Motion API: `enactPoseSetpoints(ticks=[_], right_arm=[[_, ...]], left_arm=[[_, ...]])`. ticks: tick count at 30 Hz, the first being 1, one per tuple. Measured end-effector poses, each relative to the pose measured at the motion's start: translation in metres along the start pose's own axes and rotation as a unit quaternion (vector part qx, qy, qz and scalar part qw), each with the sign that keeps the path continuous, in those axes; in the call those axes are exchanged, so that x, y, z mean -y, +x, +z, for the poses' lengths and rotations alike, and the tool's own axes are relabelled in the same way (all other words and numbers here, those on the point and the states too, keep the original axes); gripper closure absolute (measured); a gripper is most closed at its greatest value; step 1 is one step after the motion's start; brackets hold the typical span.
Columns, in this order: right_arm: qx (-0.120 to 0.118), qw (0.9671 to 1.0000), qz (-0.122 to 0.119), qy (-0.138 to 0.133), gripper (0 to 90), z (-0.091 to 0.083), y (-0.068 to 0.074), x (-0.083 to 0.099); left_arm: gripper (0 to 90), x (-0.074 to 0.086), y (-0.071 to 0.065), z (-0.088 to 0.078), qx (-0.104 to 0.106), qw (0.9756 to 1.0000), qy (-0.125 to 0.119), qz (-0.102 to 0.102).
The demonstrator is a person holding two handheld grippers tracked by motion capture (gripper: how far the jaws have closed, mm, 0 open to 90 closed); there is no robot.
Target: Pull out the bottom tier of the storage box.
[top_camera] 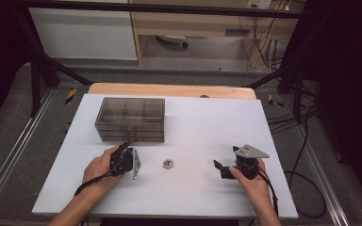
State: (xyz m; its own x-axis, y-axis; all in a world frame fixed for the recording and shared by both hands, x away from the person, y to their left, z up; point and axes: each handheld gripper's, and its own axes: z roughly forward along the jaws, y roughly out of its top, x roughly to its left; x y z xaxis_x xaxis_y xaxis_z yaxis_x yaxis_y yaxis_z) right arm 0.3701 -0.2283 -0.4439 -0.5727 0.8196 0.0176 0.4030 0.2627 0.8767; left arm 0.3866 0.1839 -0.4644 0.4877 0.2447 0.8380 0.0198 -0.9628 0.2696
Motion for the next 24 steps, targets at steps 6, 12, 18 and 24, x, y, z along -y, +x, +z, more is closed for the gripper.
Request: enactPoseSetpoints(ticks=[6,12,18,24], right_arm=[[0.0,1.0,0.0,-0.001,4.2,-0.0001,0.0001,-0.0001],[0.0,1.0,0.001,0.0,4.1,-0.0002,-0.0005,0.0],[0.001,1.0,0.001,0.001,4.1,0.0,-0.0006,0.0001],[0.001,1.0,0.001,0.002,4.2,-0.0002,-0.0005,0.0001]], left_arm=[[71.6,0.001,-0.0033,0.0011,-0.009,0.9998,0.003,0.017],[73.3,0.0018,-0.002,0.0007,-0.015,0.9997,0.002,0.02],[73.6,0.0004,-0.0066,0.0043,-0.024,0.9967,0.008,0.077],[73.6,0.0013,-0.0054,0.0097,-0.032,0.9956,0.015,0.087]])
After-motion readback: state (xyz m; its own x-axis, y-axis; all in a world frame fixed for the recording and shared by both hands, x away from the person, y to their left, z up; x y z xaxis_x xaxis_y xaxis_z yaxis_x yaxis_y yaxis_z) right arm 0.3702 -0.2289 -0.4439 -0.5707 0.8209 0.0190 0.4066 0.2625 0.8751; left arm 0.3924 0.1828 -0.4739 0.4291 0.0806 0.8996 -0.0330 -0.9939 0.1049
